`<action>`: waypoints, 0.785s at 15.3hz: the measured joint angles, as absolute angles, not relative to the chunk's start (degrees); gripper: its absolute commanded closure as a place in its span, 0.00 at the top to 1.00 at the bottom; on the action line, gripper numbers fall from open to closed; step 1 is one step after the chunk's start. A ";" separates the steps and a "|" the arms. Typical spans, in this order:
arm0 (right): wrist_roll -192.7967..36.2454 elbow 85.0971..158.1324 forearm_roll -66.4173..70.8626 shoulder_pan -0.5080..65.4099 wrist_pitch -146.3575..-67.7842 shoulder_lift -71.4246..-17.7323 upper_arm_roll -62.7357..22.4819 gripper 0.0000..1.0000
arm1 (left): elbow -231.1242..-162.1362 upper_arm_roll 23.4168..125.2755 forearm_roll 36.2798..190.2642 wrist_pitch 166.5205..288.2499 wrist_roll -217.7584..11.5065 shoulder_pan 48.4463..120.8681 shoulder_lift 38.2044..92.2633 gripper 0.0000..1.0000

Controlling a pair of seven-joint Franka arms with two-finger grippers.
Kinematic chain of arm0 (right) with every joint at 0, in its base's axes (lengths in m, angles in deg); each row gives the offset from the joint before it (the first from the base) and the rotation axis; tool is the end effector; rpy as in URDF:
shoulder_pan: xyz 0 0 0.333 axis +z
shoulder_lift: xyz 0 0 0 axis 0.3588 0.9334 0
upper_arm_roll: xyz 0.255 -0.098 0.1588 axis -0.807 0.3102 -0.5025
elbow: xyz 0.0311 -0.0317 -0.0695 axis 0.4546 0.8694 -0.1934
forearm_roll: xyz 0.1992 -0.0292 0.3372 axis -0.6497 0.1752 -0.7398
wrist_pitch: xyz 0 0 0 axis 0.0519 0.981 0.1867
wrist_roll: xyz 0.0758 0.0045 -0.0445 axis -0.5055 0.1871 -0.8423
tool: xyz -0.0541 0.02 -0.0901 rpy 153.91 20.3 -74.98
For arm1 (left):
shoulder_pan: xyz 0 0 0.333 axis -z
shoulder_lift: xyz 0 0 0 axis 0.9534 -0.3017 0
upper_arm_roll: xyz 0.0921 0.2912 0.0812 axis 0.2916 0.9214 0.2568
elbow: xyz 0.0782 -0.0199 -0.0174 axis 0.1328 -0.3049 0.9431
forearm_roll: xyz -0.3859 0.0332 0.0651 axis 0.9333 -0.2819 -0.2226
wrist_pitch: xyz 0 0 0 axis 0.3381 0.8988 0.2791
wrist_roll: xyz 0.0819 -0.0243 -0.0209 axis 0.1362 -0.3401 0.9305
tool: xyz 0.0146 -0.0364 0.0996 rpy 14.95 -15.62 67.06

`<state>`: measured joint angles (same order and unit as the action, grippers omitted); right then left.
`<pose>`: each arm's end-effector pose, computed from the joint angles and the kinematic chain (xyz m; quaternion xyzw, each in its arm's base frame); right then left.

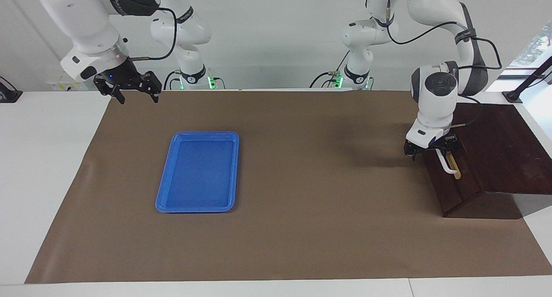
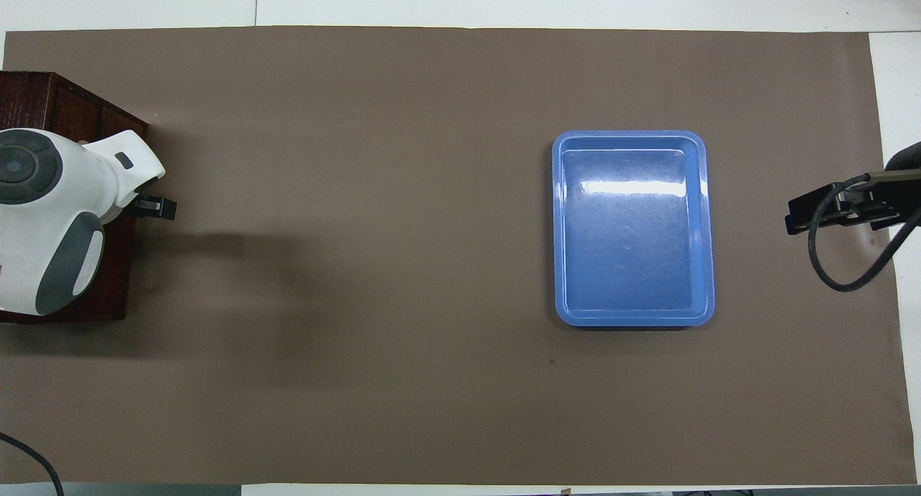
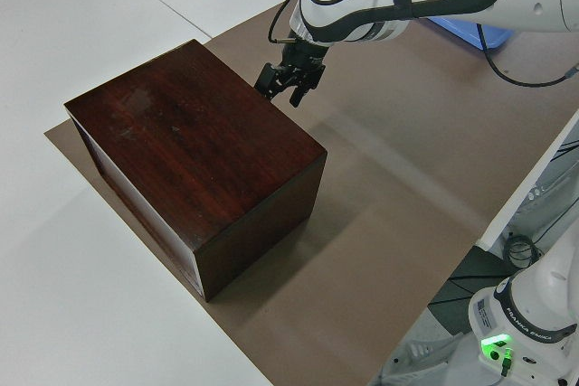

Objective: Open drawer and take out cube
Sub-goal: 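Pull the drawer open away from the box with the left gripper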

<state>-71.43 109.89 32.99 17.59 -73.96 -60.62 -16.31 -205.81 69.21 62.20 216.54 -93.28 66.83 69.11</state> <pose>0.5381 -0.0006 0.6093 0.9982 0.0102 -0.0596 0.0013 0.5740 -0.0106 0.3907 -0.9788 0.1046 -0.0397 0.1715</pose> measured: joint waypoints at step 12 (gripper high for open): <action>-71.43 111.16 33.00 17.28 -73.96 -61.19 -16.25 1.00 | -205.83 68.73 62.14 215.53 -94.86 75.57 69.14 1.00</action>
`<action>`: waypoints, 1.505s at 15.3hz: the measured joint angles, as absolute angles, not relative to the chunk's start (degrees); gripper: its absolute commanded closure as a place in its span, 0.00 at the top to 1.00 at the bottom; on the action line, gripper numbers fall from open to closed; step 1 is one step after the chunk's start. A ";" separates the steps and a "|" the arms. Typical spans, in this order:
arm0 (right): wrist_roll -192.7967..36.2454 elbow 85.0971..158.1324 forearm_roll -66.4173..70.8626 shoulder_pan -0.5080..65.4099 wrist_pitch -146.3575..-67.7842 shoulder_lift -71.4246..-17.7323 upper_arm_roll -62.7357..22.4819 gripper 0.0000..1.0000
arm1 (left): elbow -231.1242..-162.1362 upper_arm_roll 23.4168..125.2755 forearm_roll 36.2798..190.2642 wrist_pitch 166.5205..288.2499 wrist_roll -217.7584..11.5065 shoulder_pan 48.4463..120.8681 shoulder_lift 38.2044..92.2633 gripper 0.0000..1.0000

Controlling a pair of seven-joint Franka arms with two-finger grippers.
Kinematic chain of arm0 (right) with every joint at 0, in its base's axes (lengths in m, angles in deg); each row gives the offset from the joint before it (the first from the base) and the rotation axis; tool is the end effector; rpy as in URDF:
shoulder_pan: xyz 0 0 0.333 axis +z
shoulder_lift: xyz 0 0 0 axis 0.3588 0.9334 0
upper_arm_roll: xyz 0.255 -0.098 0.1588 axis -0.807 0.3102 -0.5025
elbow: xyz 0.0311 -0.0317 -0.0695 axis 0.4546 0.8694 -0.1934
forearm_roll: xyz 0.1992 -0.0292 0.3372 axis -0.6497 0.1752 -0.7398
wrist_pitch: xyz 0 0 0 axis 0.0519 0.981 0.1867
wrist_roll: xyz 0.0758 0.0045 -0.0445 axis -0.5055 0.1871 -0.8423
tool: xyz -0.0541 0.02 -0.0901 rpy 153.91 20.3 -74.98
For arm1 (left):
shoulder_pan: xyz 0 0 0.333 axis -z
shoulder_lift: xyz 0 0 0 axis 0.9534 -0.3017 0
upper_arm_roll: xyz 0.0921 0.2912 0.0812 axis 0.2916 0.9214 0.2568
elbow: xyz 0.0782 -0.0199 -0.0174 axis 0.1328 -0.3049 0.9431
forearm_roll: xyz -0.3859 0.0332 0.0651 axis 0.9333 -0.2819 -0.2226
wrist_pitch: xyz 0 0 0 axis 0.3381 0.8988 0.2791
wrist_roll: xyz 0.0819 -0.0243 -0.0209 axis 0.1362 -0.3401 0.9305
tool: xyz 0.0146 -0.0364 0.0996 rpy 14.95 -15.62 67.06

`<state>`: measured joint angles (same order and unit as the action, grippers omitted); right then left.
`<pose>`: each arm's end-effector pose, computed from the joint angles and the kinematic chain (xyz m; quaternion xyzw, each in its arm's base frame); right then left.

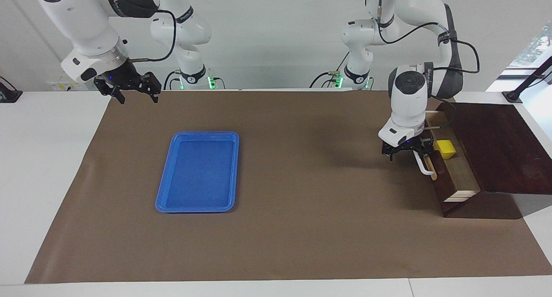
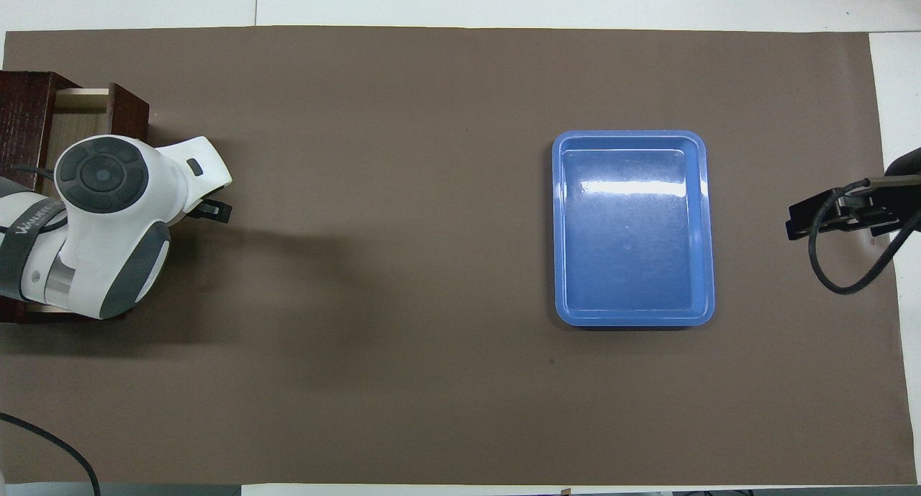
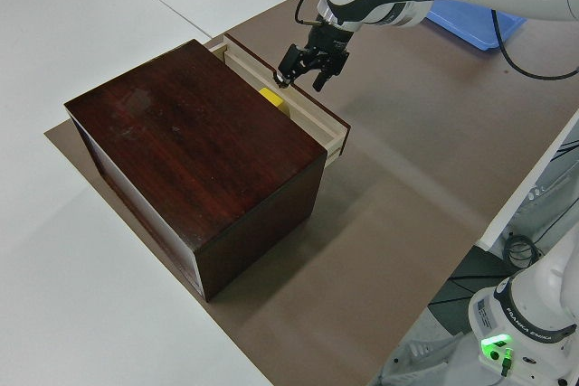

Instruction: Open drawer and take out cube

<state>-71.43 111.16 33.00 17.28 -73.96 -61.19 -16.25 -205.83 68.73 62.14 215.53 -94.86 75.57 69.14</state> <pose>0.5344 -0.0039 0.6044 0.9978 0.0070 -0.0658 0.0014 0.5633 -0.1010 0.3895 -0.9699 0.1683 -0.0476 0.1696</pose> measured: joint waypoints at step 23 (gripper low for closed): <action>-71.46 111.75 33.00 16.42 -73.96 -61.43 -16.25 1.00 | -188.77 69.09 73.76 195.85 -97.91 81.54 69.11 1.00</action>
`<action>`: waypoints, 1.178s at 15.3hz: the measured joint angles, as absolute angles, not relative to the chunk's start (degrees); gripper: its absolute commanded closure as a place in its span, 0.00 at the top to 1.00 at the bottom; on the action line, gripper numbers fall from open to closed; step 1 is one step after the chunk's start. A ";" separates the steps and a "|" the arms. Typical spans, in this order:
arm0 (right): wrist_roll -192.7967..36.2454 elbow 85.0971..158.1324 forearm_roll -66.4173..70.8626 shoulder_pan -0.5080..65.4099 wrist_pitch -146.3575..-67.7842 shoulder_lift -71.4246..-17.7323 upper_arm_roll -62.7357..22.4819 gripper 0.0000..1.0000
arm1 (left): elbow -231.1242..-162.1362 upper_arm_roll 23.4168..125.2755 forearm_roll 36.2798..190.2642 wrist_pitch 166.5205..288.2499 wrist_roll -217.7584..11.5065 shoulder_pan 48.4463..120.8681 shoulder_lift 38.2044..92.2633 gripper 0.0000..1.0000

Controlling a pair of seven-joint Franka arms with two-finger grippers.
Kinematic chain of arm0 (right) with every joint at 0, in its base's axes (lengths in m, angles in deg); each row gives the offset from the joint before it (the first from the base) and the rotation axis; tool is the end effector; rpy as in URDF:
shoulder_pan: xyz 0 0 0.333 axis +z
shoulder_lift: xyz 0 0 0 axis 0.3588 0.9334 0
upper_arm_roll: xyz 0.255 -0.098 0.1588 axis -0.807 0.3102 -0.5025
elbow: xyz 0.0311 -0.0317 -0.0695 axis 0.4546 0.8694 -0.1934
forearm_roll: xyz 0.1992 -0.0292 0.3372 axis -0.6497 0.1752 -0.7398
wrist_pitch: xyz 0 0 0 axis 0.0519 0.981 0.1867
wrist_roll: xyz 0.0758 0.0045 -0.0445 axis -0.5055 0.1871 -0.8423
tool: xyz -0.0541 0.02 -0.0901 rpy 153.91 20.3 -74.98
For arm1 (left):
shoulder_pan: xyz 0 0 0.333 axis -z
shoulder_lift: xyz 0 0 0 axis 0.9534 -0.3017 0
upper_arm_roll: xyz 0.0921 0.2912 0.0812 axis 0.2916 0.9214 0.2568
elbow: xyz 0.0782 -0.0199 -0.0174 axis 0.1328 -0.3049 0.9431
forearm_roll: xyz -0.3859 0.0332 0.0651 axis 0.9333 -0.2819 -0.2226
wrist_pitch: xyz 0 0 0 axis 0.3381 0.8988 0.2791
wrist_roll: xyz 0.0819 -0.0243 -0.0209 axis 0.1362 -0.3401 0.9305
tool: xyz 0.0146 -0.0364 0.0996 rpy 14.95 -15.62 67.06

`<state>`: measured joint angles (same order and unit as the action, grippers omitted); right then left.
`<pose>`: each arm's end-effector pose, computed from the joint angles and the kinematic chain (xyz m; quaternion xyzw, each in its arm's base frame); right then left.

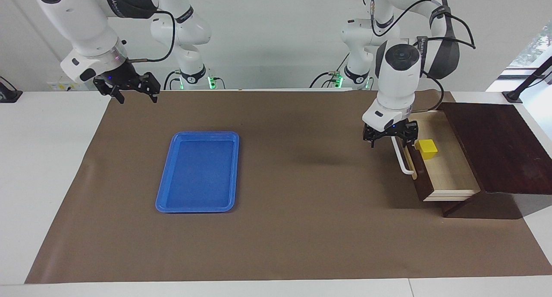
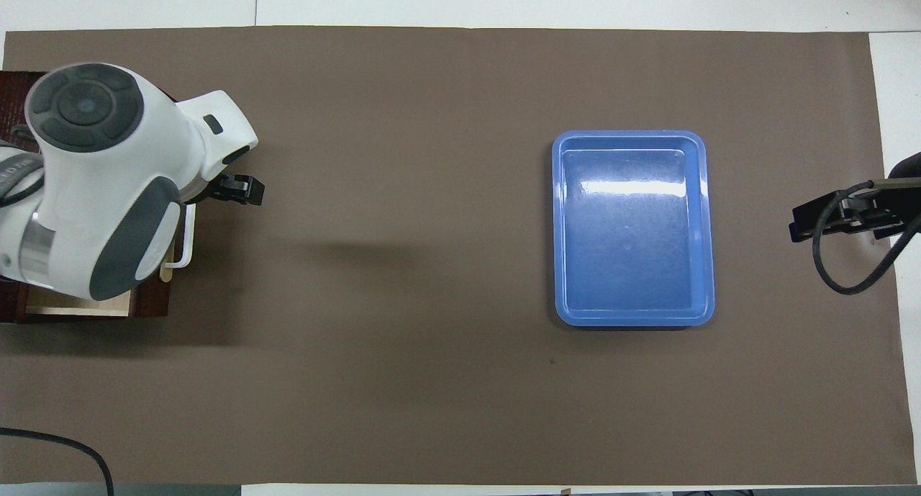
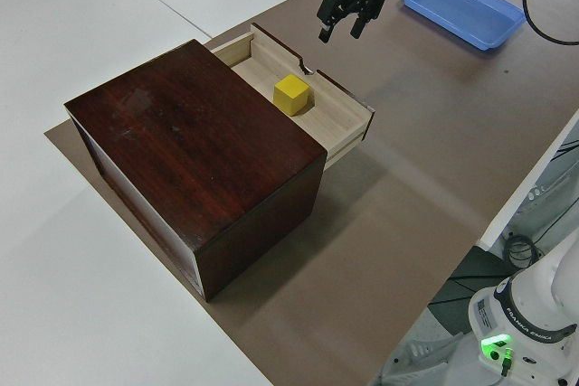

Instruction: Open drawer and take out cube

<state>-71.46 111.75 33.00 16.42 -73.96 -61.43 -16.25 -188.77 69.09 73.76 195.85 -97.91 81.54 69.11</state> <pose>0.5327 -0.0119 0.6019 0.9976 -0.0003 -0.0688 0.0009 0.5731 -0.1564 0.4976 -0.9889 0.0980 -0.0224 0.1092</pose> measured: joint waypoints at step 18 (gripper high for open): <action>-71.50 111.97 32.99 15.97 -73.91 -61.50 -16.31 1.00 | -186.13 69.98 83.83 194.23 -158.48 65.99 69.22 1.00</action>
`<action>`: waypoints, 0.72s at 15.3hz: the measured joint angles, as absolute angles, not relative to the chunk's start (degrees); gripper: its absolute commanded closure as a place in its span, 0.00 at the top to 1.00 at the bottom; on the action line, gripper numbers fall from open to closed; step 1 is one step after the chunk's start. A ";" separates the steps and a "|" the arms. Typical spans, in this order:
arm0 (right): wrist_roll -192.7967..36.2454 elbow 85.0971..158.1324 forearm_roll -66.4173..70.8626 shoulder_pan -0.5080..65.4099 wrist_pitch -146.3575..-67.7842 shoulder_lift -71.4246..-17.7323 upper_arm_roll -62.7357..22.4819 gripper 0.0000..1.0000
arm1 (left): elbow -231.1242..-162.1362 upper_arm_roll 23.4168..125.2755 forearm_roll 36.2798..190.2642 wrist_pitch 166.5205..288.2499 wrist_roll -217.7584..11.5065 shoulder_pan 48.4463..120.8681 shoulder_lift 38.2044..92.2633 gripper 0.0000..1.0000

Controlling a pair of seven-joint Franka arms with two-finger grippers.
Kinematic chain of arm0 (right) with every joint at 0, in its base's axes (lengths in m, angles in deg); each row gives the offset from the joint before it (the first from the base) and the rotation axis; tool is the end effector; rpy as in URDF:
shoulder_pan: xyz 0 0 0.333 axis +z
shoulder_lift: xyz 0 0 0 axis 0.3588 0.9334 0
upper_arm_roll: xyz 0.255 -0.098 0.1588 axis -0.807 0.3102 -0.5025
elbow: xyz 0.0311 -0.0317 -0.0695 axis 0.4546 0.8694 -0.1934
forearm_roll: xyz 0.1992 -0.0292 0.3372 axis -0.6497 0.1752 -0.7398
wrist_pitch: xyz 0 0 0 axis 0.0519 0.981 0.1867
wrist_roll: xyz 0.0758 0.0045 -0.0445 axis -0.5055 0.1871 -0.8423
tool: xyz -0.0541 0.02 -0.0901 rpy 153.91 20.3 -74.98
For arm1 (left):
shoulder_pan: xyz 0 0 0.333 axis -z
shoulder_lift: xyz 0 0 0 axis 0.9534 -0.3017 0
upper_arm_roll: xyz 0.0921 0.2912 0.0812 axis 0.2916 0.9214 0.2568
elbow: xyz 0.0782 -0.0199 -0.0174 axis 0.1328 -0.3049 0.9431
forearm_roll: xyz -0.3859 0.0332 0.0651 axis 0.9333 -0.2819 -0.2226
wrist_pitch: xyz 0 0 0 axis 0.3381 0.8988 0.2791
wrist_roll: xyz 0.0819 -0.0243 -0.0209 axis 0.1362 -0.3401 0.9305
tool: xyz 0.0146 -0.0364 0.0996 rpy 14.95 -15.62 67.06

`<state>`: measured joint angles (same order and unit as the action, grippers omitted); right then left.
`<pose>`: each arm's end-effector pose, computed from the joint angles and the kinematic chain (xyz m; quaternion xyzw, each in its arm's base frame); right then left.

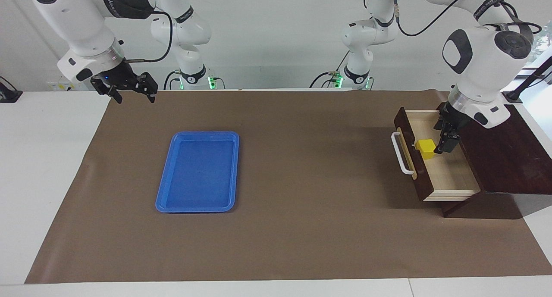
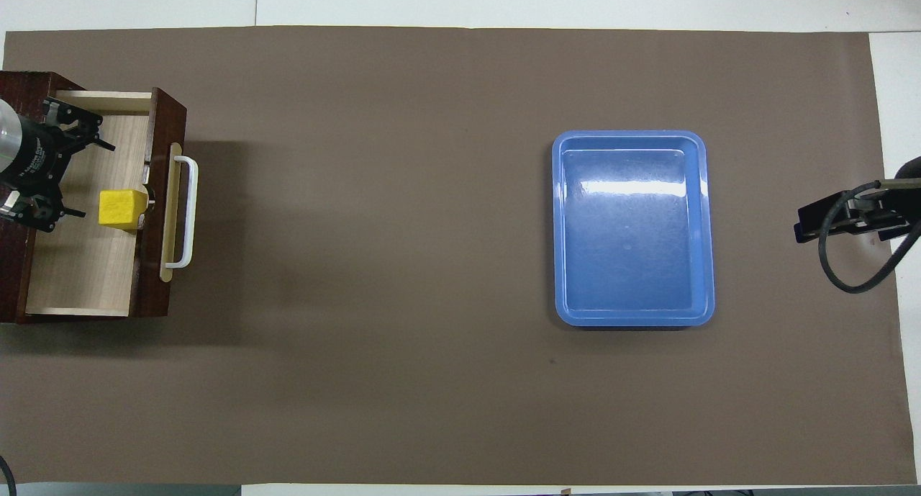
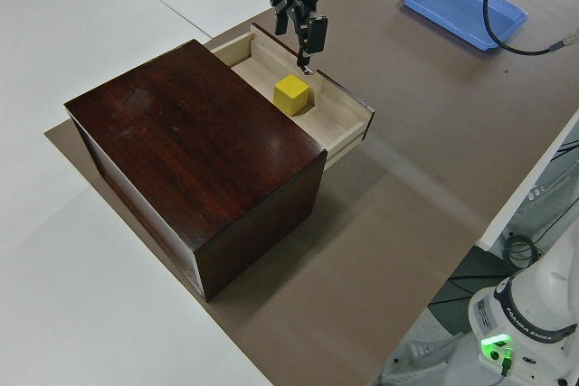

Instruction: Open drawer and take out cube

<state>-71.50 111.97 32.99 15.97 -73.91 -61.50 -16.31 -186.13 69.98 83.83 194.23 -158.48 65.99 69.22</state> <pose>0.5319 -0.0154 0.6007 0.9975 -0.0033 -0.0706 0.0006 0.5958 -0.0011 0.5164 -0.8247 -0.5648 -0.0212 0.0204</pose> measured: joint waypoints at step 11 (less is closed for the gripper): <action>-71.56 116.42 32.99 14.68 -77.84 -62.97 -16.79 1.00 | -192.28 69.99 84.12 198.38 -170.13 62.41 69.93 1.00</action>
